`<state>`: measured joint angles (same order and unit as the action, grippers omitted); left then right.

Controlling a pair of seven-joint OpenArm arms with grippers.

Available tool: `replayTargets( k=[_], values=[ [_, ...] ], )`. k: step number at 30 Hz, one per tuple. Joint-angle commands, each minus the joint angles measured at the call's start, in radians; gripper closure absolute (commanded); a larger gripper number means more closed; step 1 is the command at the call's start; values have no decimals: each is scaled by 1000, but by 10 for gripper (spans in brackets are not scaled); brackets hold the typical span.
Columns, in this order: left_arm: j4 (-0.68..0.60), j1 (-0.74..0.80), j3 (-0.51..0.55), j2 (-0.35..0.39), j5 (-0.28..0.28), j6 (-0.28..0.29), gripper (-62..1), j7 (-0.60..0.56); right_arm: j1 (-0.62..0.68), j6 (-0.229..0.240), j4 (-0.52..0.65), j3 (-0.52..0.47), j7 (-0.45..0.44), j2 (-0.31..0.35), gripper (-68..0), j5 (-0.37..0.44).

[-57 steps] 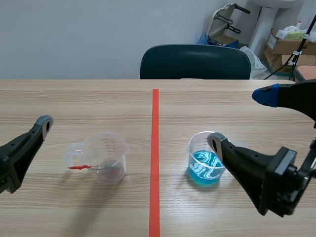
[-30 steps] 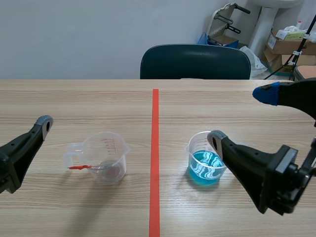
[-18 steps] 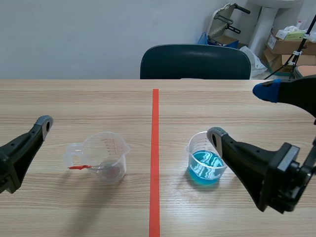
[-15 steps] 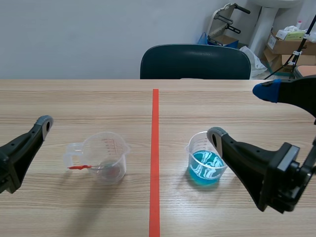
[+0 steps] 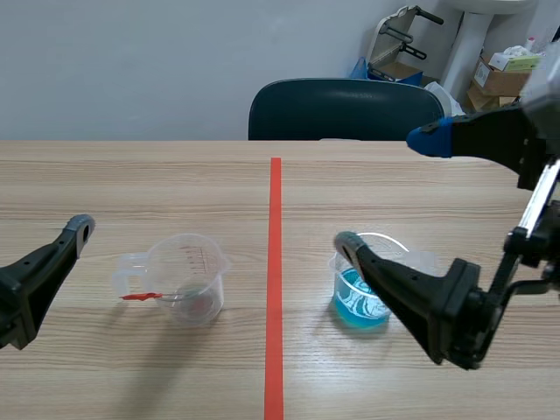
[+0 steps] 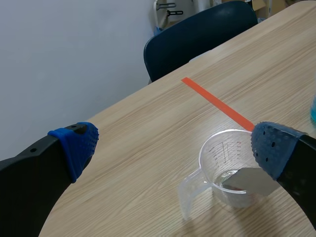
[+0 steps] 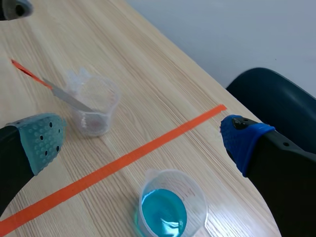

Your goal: Do the redox reaction experiment

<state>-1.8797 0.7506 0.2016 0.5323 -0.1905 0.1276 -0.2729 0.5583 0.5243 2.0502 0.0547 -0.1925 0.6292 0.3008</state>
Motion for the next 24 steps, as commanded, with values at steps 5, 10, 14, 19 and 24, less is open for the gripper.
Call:
replayTargets(
  k=[5, 10, 14, 19, 24],
  values=[
    [-17, 0, 1, -3, -6, -6, -623, -14, -142, 0, -60, 137, -8, 31, -679, -21],
    [-17, 46, 17, -2, 38, -56, -623, -16, -294, 1, -152, 285, -17, 30, -679, -48],
    [-17, 132, 66, -2, 35, -74, -623, -87, -418, 3, -225, 414, -29, 30, -679, -48],
    [-17, 244, 171, -2, 13, -68, -623, -183, -562, 8, -299, 575, -39, 23, -679, -49],
    [-17, 345, 269, 8, -8, 8, -623, -249, -675, 8, -384, 709, -39, -16, -679, -53]
  ],
)
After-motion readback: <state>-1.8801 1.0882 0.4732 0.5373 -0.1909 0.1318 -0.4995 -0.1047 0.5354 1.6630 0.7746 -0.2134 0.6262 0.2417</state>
